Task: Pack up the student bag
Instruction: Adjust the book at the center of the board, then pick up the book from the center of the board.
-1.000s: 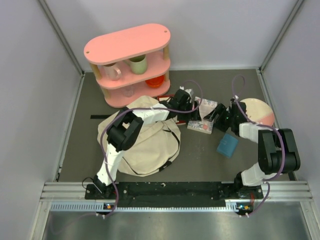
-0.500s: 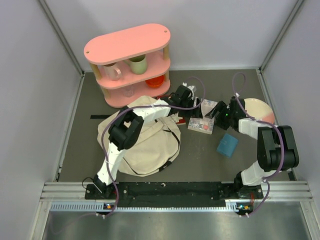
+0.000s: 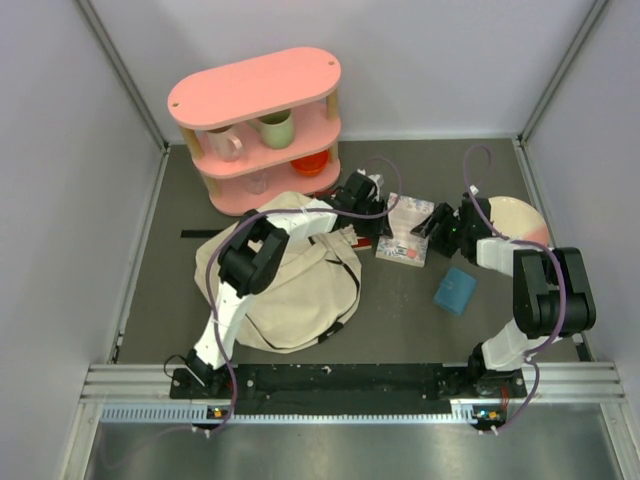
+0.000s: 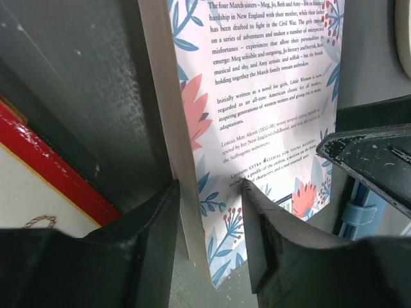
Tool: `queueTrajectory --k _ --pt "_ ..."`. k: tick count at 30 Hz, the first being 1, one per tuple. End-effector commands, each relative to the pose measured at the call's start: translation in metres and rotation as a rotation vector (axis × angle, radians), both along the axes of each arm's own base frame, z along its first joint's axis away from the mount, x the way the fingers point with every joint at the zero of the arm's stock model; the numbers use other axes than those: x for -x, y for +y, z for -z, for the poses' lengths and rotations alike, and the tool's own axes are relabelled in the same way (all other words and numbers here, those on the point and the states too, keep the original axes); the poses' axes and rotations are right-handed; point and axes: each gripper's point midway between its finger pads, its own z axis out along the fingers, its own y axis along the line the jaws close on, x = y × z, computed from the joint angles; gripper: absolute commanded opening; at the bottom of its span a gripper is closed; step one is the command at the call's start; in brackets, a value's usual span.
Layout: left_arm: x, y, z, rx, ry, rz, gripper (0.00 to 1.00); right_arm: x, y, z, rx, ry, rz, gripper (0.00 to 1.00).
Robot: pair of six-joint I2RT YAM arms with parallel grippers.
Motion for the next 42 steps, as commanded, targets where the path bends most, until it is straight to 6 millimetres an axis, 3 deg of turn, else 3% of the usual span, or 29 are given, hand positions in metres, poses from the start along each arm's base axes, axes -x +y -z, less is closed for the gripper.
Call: queueTrajectory --k 1,4,7,15,19,25,29,30,35,39,42 --pt "0.018 -0.036 -0.051 0.196 -0.035 0.104 0.43 0.015 0.015 0.011 -0.045 0.043 -0.049 0.65" --pt "0.019 -0.039 -0.074 0.242 -0.067 0.12 0.29 0.015 0.014 0.012 -0.043 0.046 -0.048 0.65" --pt "0.016 -0.039 -0.091 0.262 -0.096 0.114 0.25 0.016 0.014 0.015 -0.041 0.051 -0.049 0.65" --pt "0.02 -0.048 -0.109 0.342 -0.098 0.145 0.33 0.018 0.014 0.018 -0.042 0.06 -0.051 0.65" --pt "0.023 -0.051 -0.106 0.366 -0.072 0.159 0.39 0.019 0.014 0.019 -0.041 0.063 -0.052 0.65" --pt "0.021 -0.048 -0.095 0.337 -0.052 0.13 0.35 0.021 0.014 0.02 -0.04 0.067 -0.053 0.65" --pt "0.013 -0.038 -0.09 0.308 -0.056 0.093 0.14 0.021 0.013 0.02 -0.036 0.065 -0.049 0.66" --pt "0.011 -0.037 -0.089 0.302 -0.06 0.087 0.03 0.021 0.012 0.019 -0.032 0.063 -0.045 0.68" --pt "0.01 -0.027 -0.078 0.264 -0.031 0.086 0.0 0.021 0.009 0.009 -0.02 0.035 -0.036 0.75" --pt "0.018 -0.028 -0.103 0.315 -0.082 0.161 0.0 0.021 0.0 -0.008 -0.005 0.003 -0.002 0.82" --pt "0.021 -0.027 -0.138 0.368 -0.153 0.192 0.0 0.023 -0.015 -0.03 -0.008 -0.047 0.043 0.86"
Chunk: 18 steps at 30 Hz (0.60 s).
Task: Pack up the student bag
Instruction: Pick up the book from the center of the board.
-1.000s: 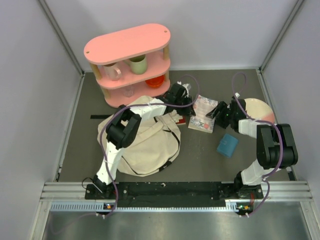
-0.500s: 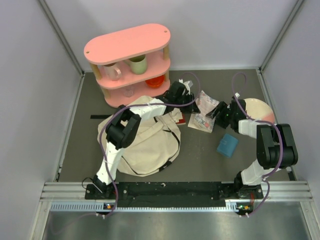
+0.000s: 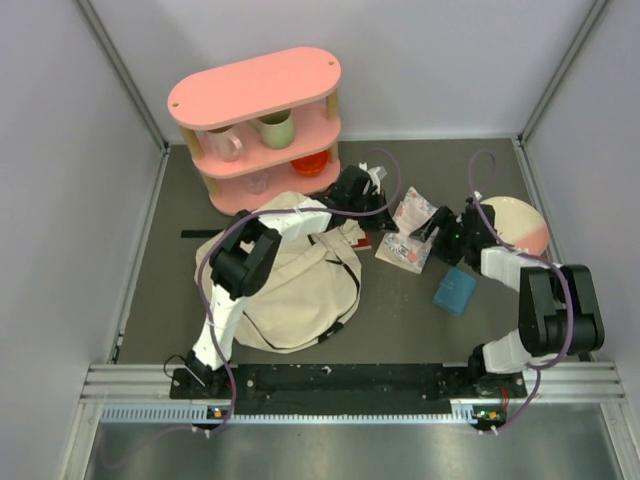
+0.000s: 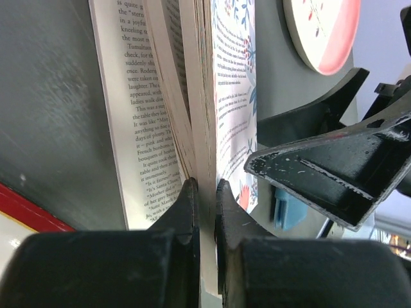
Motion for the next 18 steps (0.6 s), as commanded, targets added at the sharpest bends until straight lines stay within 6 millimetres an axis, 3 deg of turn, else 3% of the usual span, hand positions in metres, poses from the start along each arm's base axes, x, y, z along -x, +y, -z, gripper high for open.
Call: queueTrajectory --k 1,2,4,5,7,11,12,13,15,18 --pt "0.02 -0.01 -0.11 0.193 -0.191 0.131 0.0 0.011 -0.016 -0.028 -0.008 -0.051 0.049 0.87" --pt "0.022 -0.01 -0.12 0.209 -0.209 0.137 0.0 0.014 -0.015 -0.041 -0.016 -0.084 0.044 0.88" --pt "0.029 -0.006 -0.146 0.239 -0.248 0.153 0.0 0.016 -0.033 -0.054 -0.019 -0.118 0.093 0.89" --pt "0.031 -0.004 -0.153 0.248 -0.259 0.153 0.0 0.02 -0.033 -0.069 -0.025 -0.156 0.09 0.9" --pt "0.037 0.002 -0.173 0.271 -0.287 0.158 0.0 0.026 -0.036 -0.081 -0.027 -0.178 0.099 0.91" --pt "0.048 0.016 -0.202 0.288 -0.336 0.156 0.0 0.038 -0.035 -0.114 -0.03 -0.254 0.097 0.93" --pt "0.052 0.021 -0.199 0.272 -0.329 0.149 0.0 0.043 -0.033 -0.126 -0.035 -0.282 0.095 0.93" --pt "0.053 0.03 -0.216 0.281 -0.363 0.131 0.0 0.045 -0.032 -0.132 -0.041 -0.296 0.093 0.93" --pt "0.053 0.046 -0.213 0.236 -0.361 0.096 0.0 0.052 -0.026 -0.154 -0.069 -0.356 0.07 0.94" --pt "0.055 0.082 -0.227 0.142 -0.439 0.006 0.0 0.061 -0.015 -0.179 -0.117 -0.432 0.018 0.96"
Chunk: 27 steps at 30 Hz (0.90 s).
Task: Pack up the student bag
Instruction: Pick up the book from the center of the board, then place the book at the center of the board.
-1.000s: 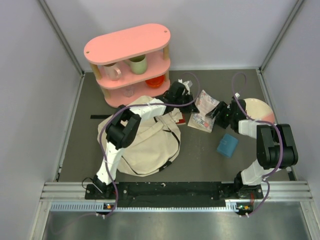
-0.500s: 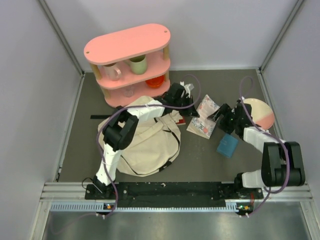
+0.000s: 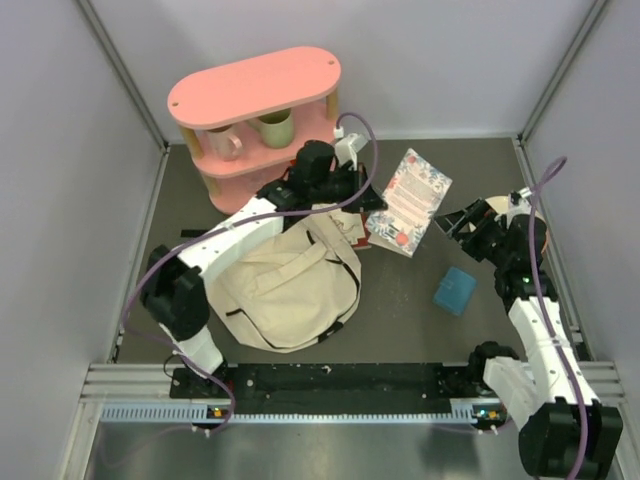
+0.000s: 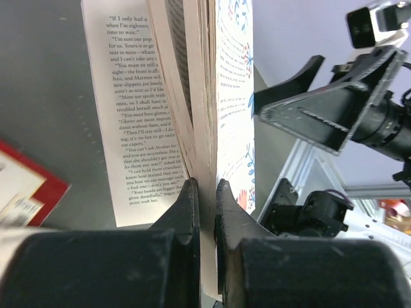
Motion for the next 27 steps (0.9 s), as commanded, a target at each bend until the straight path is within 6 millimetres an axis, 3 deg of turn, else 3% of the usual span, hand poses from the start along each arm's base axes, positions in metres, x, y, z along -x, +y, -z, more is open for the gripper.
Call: queueTrajectory --k 1,5,7,8,9,11,16,23,27 --pt "0.005 0.052 -0.048 -0.05 -0.171 -0.121 0.0 0.014 0.019 -0.043 -0.068 -0.109 -0.102 0.96" --pt "0.016 0.086 -0.03 -0.154 -0.161 -0.215 0.0 0.022 0.037 -0.052 -0.14 -0.14 -0.205 0.96" --pt "0.028 0.1 -0.013 -0.18 -0.124 -0.239 0.0 0.024 0.046 -0.044 -0.171 -0.128 -0.238 0.96" --pt "0.037 0.106 0.009 -0.203 -0.07 -0.246 0.0 0.025 0.05 -0.039 -0.173 -0.113 -0.249 0.96" --pt "0.043 0.11 0.009 -0.192 -0.069 -0.248 0.0 0.029 0.059 -0.033 -0.177 -0.092 -0.28 0.96" --pt "0.053 0.115 0.033 -0.209 -0.017 -0.245 0.0 0.031 0.074 -0.023 -0.182 -0.066 -0.333 0.96" --pt "0.069 0.115 0.067 -0.211 0.076 -0.214 0.0 0.043 0.111 0.004 -0.23 0.008 -0.42 0.96" --pt "0.073 0.124 0.116 -0.338 0.181 -0.229 0.0 0.049 0.124 0.046 -0.258 0.121 -0.388 0.96" --pt "0.072 0.134 0.137 -0.429 0.207 -0.253 0.16 0.05 0.137 0.069 -0.274 0.185 -0.413 0.96"
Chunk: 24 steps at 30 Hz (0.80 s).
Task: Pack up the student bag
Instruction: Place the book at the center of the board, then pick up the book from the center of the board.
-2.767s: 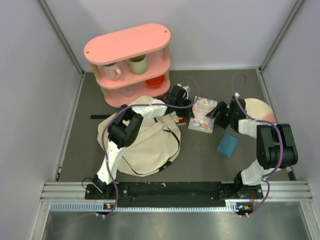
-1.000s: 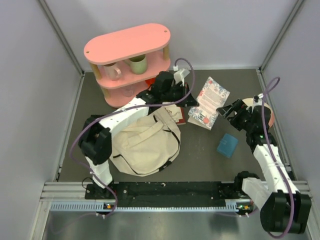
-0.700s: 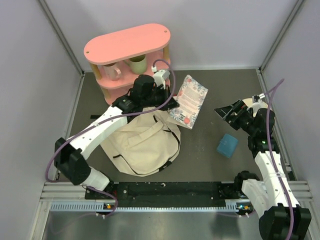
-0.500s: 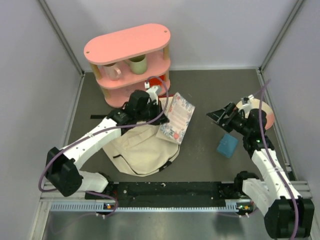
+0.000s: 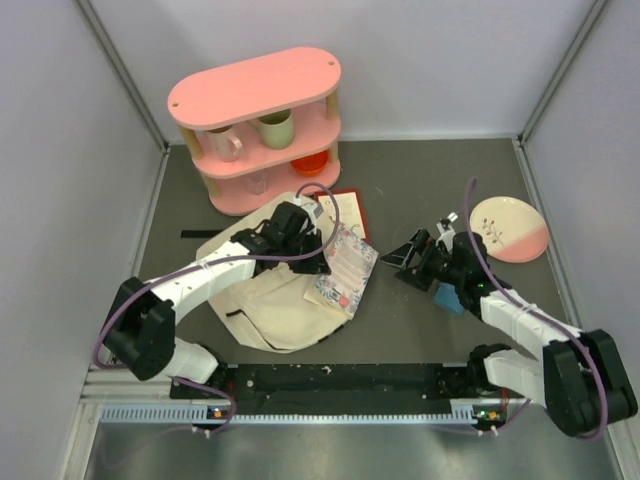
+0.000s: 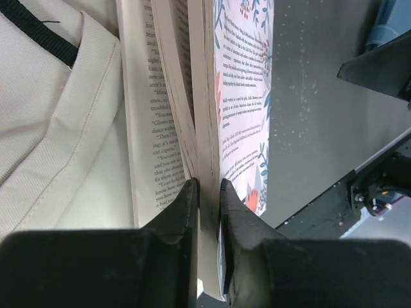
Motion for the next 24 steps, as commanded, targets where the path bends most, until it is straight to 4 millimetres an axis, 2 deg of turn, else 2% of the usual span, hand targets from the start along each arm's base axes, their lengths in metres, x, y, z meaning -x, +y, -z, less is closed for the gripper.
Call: queueTrajectory --k 1,4,5,9,11,14,20,24 --pt "-0.012 0.001 0.004 -0.034 -0.035 -0.016 0.18 -0.014 0.017 0.006 -0.039 -0.022 -0.008 0.96" --pt "-0.009 0.009 0.016 -0.087 -0.017 -0.025 0.25 -0.019 0.03 0.009 -0.067 -0.017 -0.025 0.96" --pt "-0.007 0.012 0.021 -0.1 -0.008 -0.026 0.25 -0.021 0.035 0.018 -0.063 0.02 -0.029 0.95" --pt "-0.004 0.023 0.033 -0.158 0.008 -0.035 0.32 -0.022 0.058 0.033 -0.059 0.056 -0.065 0.94" --pt "-0.002 0.028 0.038 -0.182 0.008 -0.039 0.41 -0.026 0.065 0.04 -0.075 0.068 -0.068 0.92" --pt "0.001 0.032 0.044 -0.199 0.02 -0.042 0.42 -0.027 0.074 0.045 -0.105 0.072 -0.07 0.91" --pt "0.01 0.022 0.055 -0.16 0.063 0.017 0.42 -0.027 0.087 0.041 -0.194 0.067 -0.091 0.82" --pt "0.018 0.006 0.052 -0.078 0.089 0.083 0.41 -0.028 0.09 0.027 -0.24 0.01 -0.095 0.68"
